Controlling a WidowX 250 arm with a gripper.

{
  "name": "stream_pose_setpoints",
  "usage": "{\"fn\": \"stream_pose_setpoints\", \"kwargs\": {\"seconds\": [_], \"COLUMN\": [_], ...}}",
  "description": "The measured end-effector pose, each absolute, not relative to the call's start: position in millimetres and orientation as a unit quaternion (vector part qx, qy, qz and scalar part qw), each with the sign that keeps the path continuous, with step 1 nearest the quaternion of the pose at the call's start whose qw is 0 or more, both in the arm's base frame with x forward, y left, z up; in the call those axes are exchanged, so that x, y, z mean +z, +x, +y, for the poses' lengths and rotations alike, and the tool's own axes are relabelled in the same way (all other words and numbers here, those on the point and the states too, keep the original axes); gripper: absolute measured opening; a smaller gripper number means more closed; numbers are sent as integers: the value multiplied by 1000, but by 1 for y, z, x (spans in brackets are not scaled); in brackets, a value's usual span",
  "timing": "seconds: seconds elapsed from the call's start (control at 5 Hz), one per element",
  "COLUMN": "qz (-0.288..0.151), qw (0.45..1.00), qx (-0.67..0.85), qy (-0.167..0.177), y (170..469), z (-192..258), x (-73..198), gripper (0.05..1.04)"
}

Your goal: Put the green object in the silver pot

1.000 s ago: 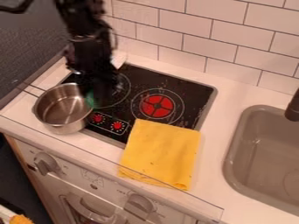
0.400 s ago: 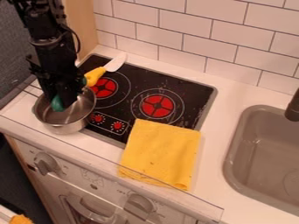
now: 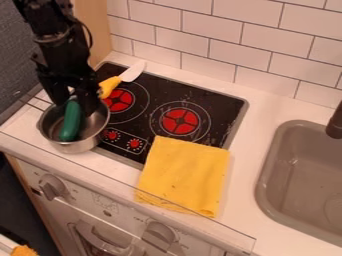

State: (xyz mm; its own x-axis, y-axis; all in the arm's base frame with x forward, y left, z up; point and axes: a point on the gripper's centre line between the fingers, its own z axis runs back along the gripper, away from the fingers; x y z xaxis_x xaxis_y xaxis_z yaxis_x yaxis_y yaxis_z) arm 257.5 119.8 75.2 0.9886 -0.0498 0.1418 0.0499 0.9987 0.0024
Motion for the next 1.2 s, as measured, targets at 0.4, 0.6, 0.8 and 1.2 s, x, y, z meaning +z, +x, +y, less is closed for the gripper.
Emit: {"fn": "stream_pose_setpoints", "kwargs": {"seconds": [0.4,0.6,0.8,1.2], "qz": [-97,-98,-98,-97], "qw": [995,995,995,995], "qx": [-33,-33,-33,-33], "qy": [-6,-6,-6,-6], "y": [261,261,261,261], "z": [109,109,109,109], "x": [92,93,93,93], "gripper": [1001,1001,1001,1001]}}
